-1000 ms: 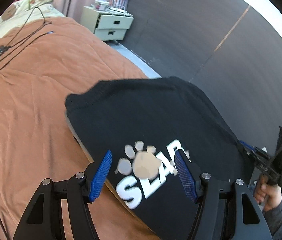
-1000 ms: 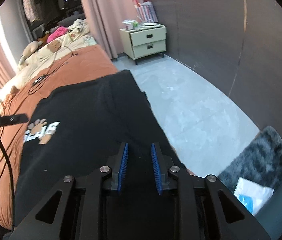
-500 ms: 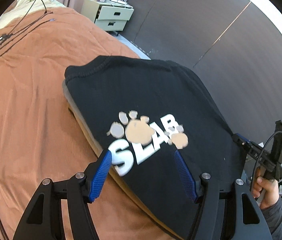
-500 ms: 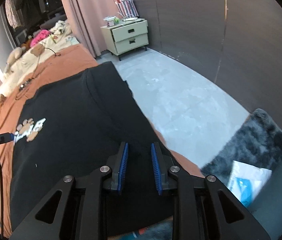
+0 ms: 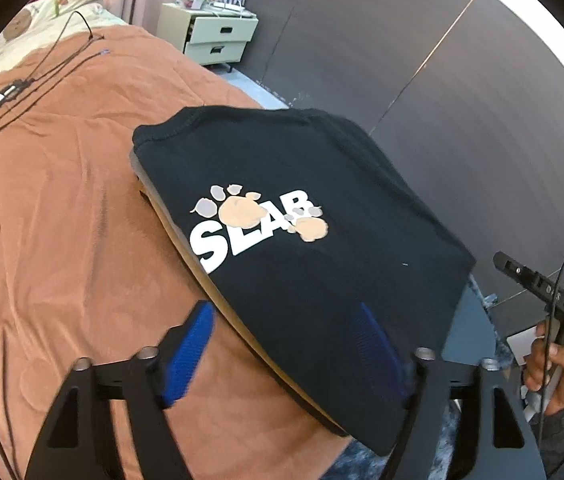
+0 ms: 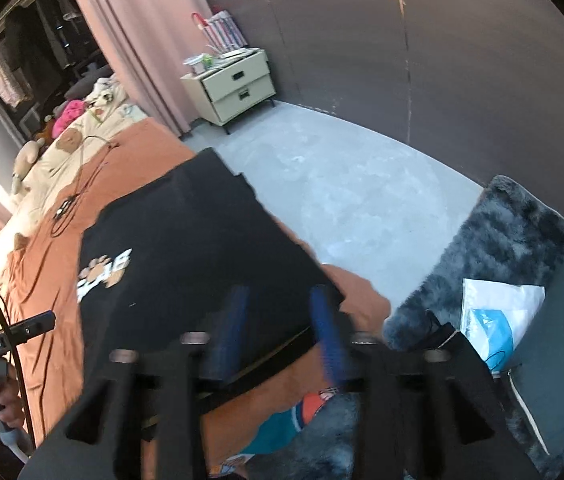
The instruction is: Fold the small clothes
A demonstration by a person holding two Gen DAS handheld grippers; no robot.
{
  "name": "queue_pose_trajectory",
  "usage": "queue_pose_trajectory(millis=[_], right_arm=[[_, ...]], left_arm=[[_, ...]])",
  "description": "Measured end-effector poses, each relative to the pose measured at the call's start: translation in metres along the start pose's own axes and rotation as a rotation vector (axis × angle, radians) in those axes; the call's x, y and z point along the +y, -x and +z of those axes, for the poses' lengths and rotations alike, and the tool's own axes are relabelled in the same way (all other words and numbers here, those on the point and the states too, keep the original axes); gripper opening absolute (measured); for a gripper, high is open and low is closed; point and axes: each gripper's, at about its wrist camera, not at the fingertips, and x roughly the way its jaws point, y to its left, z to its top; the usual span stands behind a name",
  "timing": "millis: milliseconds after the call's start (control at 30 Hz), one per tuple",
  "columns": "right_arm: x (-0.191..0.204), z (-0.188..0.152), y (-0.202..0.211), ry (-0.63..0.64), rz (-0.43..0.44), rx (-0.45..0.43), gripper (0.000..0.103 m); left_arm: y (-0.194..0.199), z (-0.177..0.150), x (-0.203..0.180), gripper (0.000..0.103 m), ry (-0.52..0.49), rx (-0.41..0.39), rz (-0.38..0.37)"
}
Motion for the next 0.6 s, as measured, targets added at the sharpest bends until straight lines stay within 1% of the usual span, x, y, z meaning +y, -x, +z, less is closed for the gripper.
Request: queue_pose_trajectory(millis=[33,67,100,167,200,267,333,433,600], right_arm=[[0.004,-0.003,0.005,0.006,0.000,-0.013,0.073],[0.010,-0.009,0.011,0.016,0.001,-0.023,0.081],[0.009,-0.016,0.015,0.020,0.001,-0.022,0.081],[0.009,-0.025,0.019,0.024,0.001,-0.001,0.081],[0.009,-0.029,0.025,0.021,0.006,0.000,0.083],[0.006,-0.032,0.039,0.006,0.012,-0.028,0.095],[0.004,-0.038,0.051,0.000,0.017,-0.043,0.103],[0.009,-0.050,0.061,0.028,-0.011,-0.052,0.103],[0.019,-0.070,0.088,0.032,-0.004,-0.083,0.103]], left_arm=[[0.004,-0.002,-0.002,0.089,-0.004,-0.007,0.000],[0.008,-0.003,-0.004,0.089,-0.012,-0.013,0.007],[0.014,-0.006,-0.006,0.089,-0.028,-0.016,0.023],[0.024,-0.010,-0.009,0.090,-0.044,-0.020,0.031],[0.030,-0.012,-0.010,0.092,-0.049,-0.025,0.041],[0.041,-0.015,-0.012,0.097,-0.055,-0.042,0.049],[0.054,-0.019,-0.013,0.101,-0.050,-0.064,0.046],[0.069,-0.025,-0.015,0.102,-0.044,-0.082,0.044],[0.099,-0.043,-0.022,0.102,-0.052,-0.120,0.058]])
